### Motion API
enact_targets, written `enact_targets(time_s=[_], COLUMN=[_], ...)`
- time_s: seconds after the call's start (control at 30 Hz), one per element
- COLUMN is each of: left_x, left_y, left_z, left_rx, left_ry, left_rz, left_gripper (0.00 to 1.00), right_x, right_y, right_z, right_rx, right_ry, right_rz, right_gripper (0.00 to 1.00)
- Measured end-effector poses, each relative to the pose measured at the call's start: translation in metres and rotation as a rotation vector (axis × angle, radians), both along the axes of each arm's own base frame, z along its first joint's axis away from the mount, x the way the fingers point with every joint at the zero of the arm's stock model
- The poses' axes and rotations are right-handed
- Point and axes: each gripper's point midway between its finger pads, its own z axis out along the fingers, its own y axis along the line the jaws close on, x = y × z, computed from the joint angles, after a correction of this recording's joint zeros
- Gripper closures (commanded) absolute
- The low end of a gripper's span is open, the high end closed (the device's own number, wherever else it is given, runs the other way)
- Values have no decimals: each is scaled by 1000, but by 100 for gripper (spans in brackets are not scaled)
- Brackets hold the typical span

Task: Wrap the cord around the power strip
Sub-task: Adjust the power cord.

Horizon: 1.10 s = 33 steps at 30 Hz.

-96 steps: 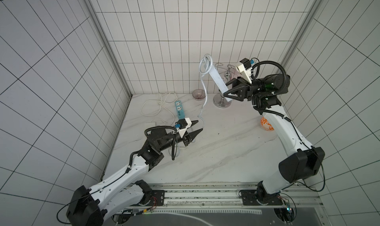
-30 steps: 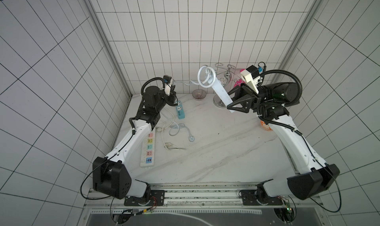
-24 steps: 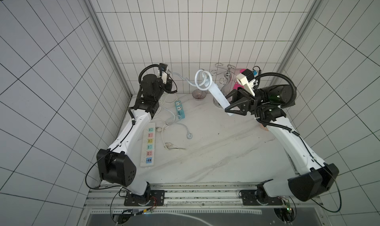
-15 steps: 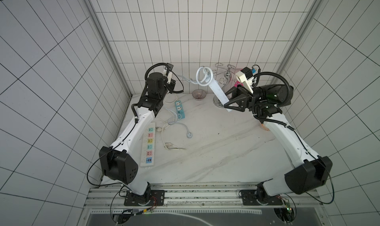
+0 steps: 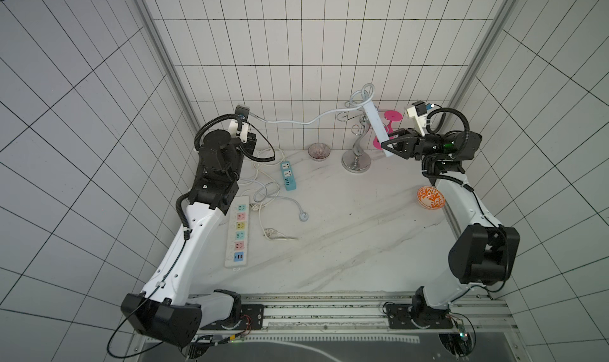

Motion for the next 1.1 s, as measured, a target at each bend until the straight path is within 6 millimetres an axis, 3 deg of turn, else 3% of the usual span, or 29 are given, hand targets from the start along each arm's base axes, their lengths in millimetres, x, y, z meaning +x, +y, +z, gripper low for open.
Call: enact_targets(time_s=[0.2,0.43,0.73,0.93,1.1], left_x=[-3,-17,-27,-43,-57], left_y=[6,-10,-68,-118,-148], left_z=[4,5,-11,-24,-31], left_rx=[-9,-51,-78,-80,-81], left_ry=[-9,-21,18,56,79], left_rz=[9,-86,-324,-539,-671], left_gripper=[100,100,100,100,100], right_x=[8,8,4,-1,-9], right_y=[-8,-6,26,42,54], right_z=[-16,-11,-9,25,52], right_rx=[3,15,29,25,23], right_ry=[40,18,48,-52,-149], right_rz=[-25,-32,62,111,147], right_gripper=[100,100,100,100,100])
